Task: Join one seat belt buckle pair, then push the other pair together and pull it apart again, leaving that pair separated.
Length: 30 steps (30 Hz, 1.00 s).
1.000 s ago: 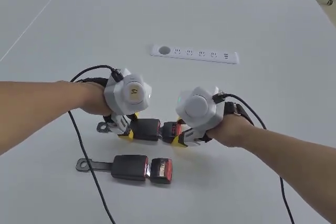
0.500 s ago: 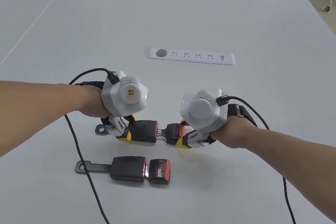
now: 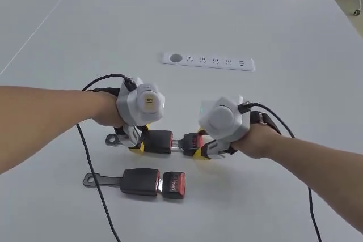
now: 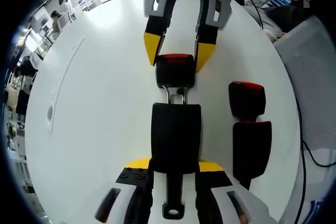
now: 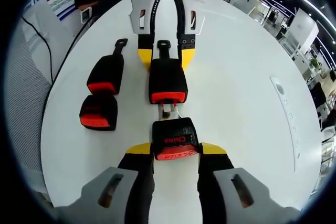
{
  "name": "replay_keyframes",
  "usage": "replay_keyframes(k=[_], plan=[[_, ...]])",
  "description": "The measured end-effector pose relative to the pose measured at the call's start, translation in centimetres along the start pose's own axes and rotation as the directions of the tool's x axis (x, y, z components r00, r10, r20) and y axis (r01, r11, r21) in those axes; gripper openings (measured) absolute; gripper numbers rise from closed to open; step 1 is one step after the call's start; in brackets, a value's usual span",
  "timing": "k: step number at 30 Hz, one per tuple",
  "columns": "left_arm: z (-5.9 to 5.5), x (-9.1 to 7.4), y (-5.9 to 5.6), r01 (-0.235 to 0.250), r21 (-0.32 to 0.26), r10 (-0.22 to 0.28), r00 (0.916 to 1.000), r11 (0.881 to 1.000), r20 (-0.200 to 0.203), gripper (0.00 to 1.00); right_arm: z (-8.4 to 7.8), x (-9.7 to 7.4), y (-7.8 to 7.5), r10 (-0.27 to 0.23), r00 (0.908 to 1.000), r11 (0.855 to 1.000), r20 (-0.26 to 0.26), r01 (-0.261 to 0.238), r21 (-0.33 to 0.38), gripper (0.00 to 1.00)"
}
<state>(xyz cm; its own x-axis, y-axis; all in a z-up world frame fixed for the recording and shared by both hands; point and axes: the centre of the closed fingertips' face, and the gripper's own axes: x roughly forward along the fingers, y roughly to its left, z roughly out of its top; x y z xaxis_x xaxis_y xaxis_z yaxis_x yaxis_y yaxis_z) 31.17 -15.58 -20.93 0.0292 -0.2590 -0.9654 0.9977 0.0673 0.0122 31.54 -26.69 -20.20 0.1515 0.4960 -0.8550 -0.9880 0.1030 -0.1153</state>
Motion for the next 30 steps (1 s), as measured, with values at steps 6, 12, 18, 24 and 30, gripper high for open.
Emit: replay_keyframes(k=[6,12,18,24,30], plan=[[0.0,0.1,0.1,0.000,-0.004,0.000,1.0000,1.000,0.005,0.30,-0.2,-0.1,0.0,-0.004,1.0000,1.000,-0.007,0.004,-0.003,0.29],[0.1,0.2,0.1,-0.001,-0.003,0.001,1.0000,1.000,0.003,0.30,-0.7,-0.3,-0.2,-0.007,0.9999,1.000,-0.012,0.007,0.007,0.29],[0.1,0.2,0.1,-0.001,-0.003,0.001,1.0000,1.000,0.003,0.30,-1.8,-0.7,-0.4,-0.011,0.9997,1.000,-0.023,0.012,0.022,0.29],[0.1,0.3,0.2,0.001,-0.001,-0.001,1.0000,1.000,-0.001,0.30,-2.8,-1.2,-0.4,-0.007,0.9994,0.999,-0.033,0.008,0.032,0.29],[0.2,0.2,0.0,-0.001,-0.004,0.001,1.0000,1.000,-0.002,0.30,-3.6,-1.7,-0.5,-0.009,0.9991,0.999,-0.041,0.011,0.039,0.29]])
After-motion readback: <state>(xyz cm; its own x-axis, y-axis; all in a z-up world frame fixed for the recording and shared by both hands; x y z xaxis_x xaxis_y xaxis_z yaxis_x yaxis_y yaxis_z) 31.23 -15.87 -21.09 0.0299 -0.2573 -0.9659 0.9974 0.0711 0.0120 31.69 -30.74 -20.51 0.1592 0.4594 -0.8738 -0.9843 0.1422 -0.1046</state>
